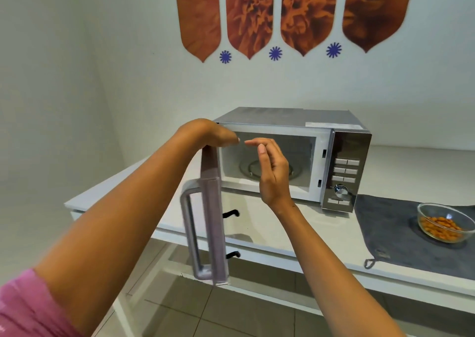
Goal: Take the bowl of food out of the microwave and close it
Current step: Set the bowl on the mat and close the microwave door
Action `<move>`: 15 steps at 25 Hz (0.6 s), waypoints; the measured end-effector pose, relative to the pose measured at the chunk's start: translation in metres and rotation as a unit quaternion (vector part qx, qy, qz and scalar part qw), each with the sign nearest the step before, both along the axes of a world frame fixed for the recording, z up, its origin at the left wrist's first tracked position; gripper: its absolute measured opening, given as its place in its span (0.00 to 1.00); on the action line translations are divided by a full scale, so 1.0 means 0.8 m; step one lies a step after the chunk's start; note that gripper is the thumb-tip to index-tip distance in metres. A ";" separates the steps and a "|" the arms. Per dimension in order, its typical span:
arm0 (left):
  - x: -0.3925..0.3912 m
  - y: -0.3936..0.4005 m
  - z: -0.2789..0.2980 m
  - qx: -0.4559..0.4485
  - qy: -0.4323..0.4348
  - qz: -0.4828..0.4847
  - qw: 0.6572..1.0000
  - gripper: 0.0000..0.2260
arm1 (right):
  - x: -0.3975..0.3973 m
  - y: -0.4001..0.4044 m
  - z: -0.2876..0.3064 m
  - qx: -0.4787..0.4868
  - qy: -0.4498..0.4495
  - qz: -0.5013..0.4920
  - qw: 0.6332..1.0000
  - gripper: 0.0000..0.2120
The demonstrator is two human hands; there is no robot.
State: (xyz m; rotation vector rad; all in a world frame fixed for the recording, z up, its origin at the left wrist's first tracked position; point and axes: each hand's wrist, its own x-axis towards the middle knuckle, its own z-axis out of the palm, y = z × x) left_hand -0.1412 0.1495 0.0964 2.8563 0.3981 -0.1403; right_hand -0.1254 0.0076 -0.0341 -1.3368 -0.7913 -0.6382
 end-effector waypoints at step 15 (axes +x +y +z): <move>0.113 -0.050 -0.074 0.072 -0.209 -0.216 0.951 0.26 | 0.033 -0.111 0.053 -0.305 0.063 -0.196 0.930 0.15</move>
